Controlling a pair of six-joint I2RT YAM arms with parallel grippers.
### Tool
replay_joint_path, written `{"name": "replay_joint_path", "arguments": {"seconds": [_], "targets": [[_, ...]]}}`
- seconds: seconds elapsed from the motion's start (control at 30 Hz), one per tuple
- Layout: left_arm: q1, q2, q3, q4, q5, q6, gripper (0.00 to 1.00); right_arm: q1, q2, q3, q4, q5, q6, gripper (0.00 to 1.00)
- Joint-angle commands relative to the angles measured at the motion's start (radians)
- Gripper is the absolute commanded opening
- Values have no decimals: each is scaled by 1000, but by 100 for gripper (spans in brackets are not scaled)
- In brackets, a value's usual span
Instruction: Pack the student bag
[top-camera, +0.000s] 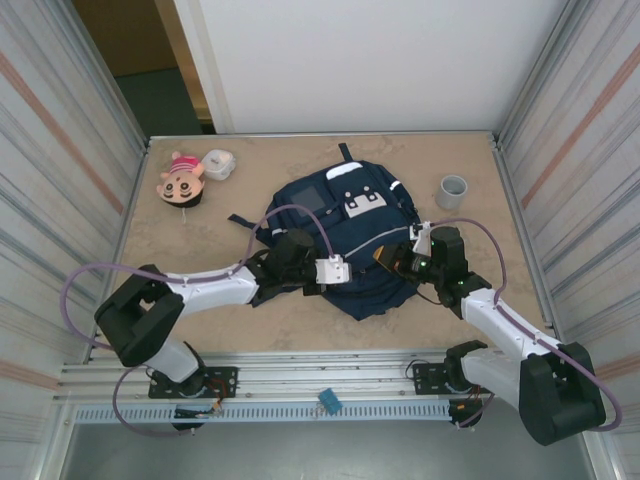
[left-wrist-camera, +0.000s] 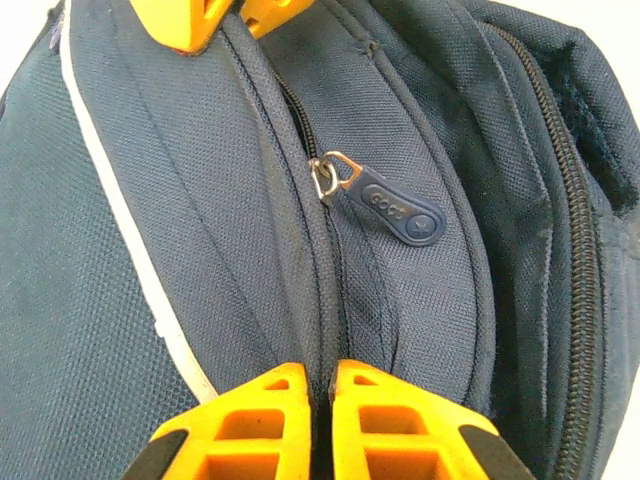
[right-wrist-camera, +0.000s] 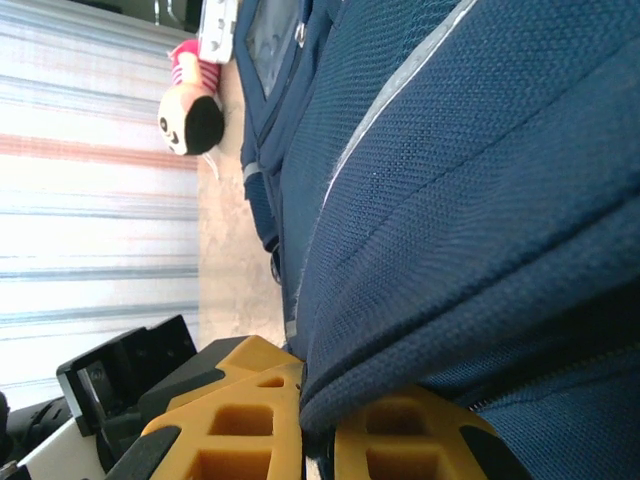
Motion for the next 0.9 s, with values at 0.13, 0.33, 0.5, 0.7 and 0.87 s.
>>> {"name": "replay_joint_path", "arguments": {"seconds": [0.13,0.33,0.5,0.7,0.87], "targets": [[-131,-179,-98,-47,-172,-140,0,53,13,45,-21,-92,-82,0],[-207,-295,-173,-37,-272,-311,0,105,74,81,-11,-106,-111,0],[-207,-342,-207,25,-278,-408,0,131,45,95,-49,-64,-146,19],[-206,-332,-194,16,-285,-443,0,216,-164,143,-416,156,-312,45],[-200,-337,-198,20,-287,-470,0,277,-367,79,-549,295,-293,46]]}}
